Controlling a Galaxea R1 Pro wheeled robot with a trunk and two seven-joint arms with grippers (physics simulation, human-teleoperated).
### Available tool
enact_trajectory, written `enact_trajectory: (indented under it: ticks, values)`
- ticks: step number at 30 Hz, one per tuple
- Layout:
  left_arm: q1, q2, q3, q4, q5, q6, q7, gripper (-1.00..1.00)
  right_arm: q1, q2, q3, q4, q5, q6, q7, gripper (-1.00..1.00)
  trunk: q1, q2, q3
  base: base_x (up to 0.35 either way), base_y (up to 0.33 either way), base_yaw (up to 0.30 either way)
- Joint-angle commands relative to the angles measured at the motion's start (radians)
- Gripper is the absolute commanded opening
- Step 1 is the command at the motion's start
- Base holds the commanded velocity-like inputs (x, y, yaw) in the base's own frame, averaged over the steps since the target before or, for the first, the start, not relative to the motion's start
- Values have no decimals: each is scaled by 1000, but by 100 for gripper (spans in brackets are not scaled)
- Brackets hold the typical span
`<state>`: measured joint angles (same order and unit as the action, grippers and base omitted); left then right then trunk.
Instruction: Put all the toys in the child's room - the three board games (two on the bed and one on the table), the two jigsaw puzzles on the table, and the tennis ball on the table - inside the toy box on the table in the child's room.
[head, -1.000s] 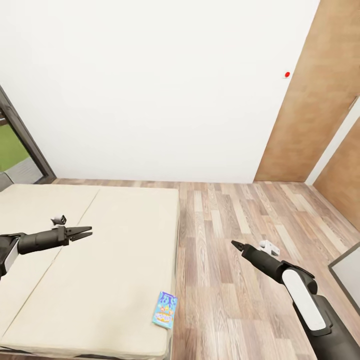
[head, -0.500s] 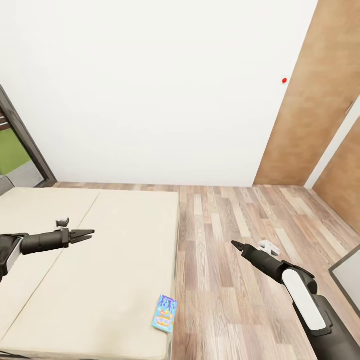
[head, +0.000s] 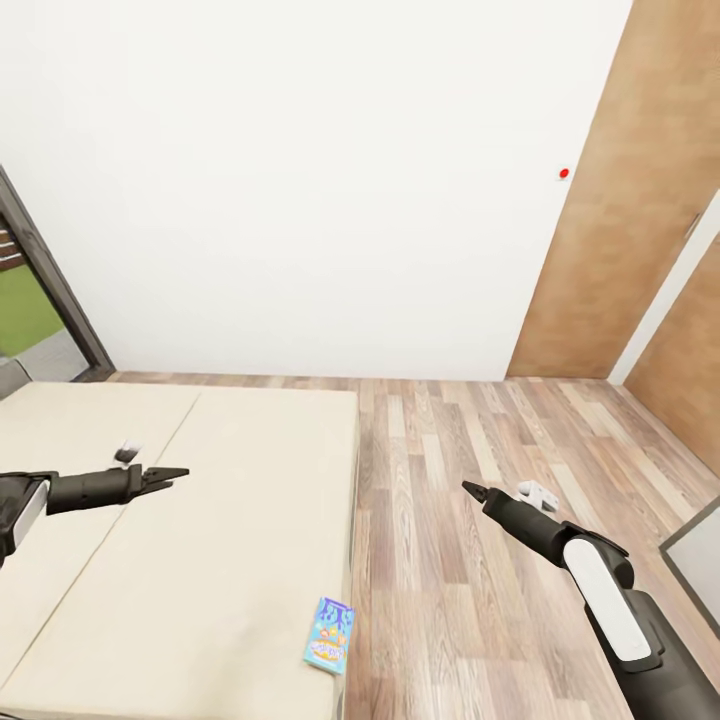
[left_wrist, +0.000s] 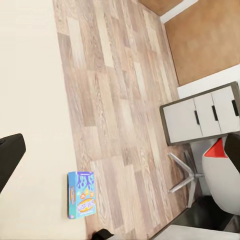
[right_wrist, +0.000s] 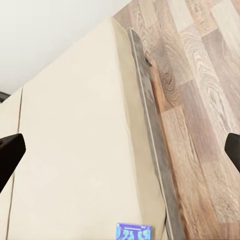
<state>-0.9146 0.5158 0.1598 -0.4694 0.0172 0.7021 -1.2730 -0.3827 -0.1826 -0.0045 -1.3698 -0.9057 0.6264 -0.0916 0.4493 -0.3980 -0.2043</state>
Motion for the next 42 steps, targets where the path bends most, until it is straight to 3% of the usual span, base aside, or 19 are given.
enact_trajectory:
  ticks: [1, 42]
  values:
    - [-1, 0, 1, 0, 2, 10, -1, 100, -1, 0, 0, -2, -10, 4, -10, 100, 1, -2, 0, 0, 0, 0]
    - [0, -1, 2, 2, 3, -3, -4, 100, -1, -1, 0, 0, -10, 4, -11, 100, 1, -2, 67, 0, 0, 0]
